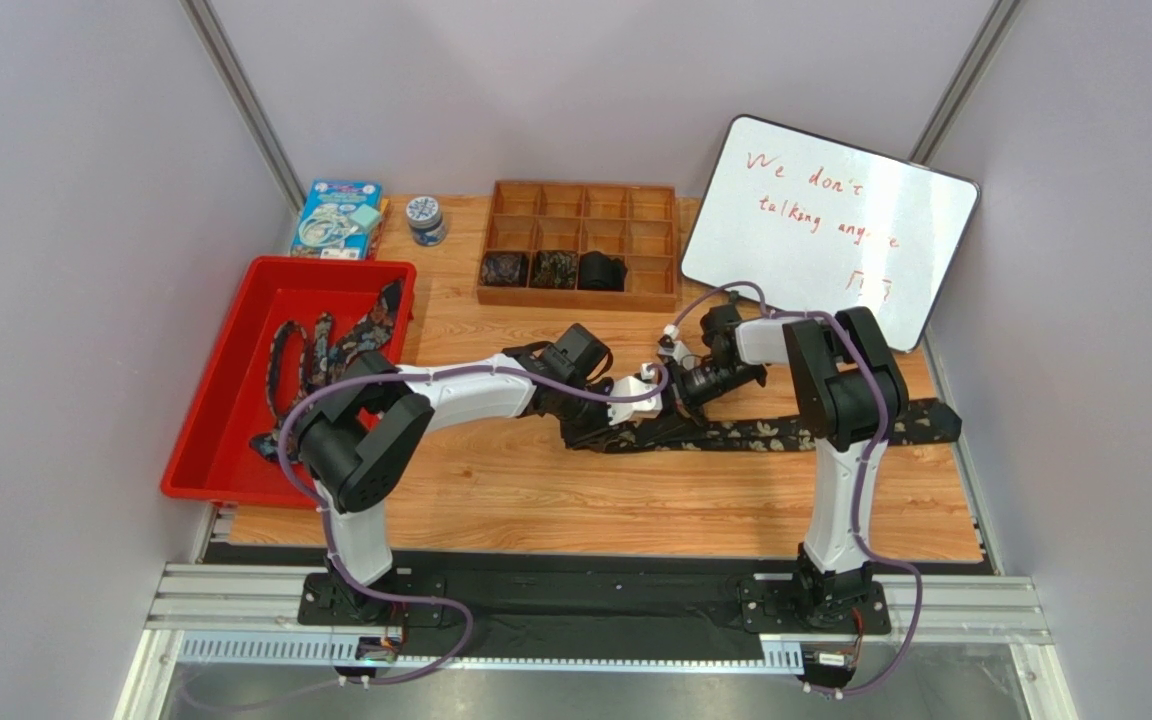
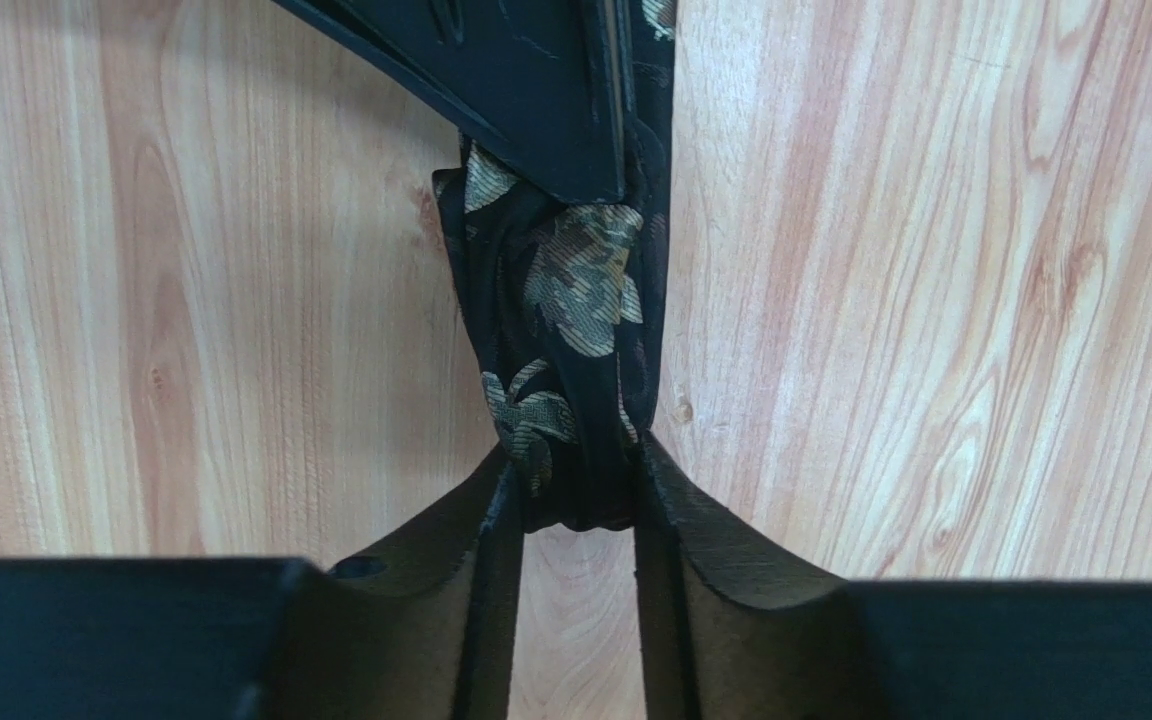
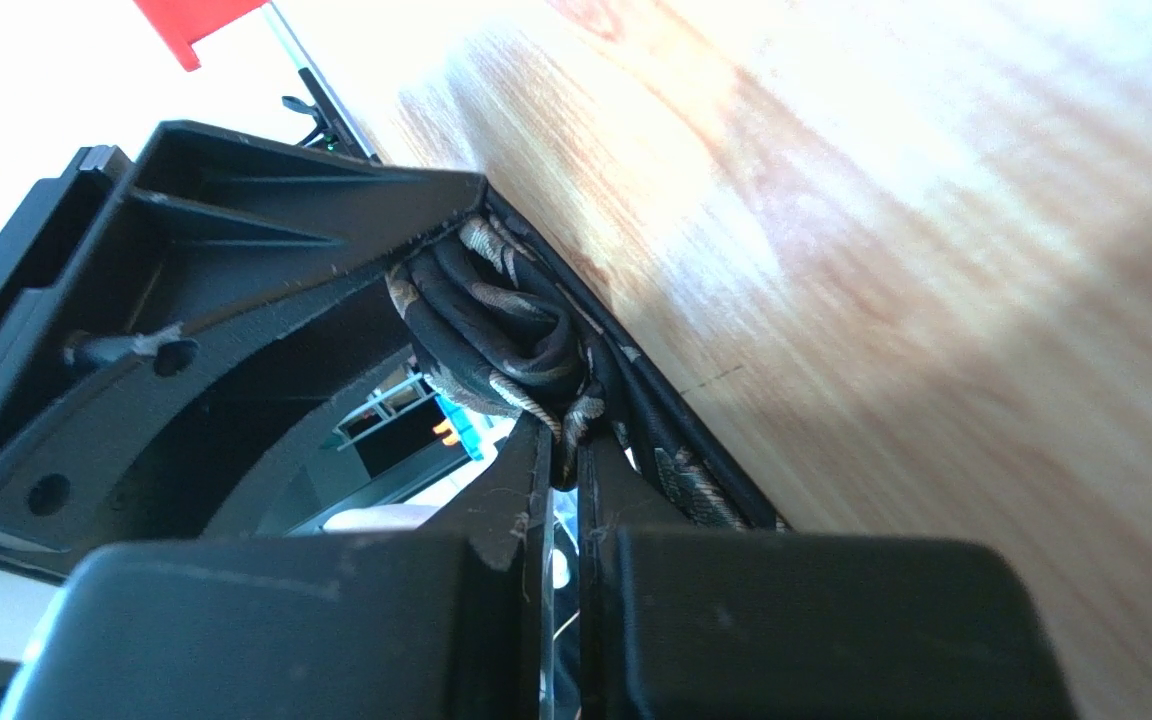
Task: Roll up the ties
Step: Roll the tie at the center of the board.
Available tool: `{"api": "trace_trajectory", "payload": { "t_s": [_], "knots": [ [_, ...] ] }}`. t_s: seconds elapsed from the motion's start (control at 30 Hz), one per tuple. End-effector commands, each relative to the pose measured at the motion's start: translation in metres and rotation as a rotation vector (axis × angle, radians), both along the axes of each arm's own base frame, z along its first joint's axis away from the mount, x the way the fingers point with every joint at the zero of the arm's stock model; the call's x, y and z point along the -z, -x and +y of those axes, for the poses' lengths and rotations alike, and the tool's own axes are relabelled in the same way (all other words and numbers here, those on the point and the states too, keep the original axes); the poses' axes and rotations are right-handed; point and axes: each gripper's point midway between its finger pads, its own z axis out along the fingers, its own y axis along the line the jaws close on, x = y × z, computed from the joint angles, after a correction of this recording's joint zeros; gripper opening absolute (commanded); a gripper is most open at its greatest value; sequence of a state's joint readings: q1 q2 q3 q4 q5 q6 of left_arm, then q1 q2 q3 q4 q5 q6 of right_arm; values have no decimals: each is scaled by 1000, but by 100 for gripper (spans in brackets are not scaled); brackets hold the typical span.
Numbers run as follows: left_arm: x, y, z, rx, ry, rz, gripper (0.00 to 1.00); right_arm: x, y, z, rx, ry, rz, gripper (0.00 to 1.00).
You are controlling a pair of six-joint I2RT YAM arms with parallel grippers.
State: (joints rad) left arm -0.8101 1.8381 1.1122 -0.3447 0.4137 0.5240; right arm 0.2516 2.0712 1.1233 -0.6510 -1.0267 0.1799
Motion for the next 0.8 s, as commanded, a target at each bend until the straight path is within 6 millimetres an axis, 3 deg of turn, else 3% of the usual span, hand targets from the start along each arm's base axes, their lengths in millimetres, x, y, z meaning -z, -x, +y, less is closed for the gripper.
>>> {"api": "trace_trajectory", "payload": {
  "t_s": [0.0,0.2,0.33,0.57,0.77],
  "knots": [
    [-14,1,-2,14,13,-7,30,48,13,-29,40,225,114,0],
    [-54,2,-13,49,89,-28,25,46,14,-21,26,204,112,0],
    [-66,3,-37,70,132,-23,26,45,17,-11,8,184,121,0],
    [-40,-5,-71,49,147,37,26,37,17,-1,5,129,116,0],
    [-11,-1,-71,62,134,63,28,36,20,0,-5,110,121,0]
  ]
}}
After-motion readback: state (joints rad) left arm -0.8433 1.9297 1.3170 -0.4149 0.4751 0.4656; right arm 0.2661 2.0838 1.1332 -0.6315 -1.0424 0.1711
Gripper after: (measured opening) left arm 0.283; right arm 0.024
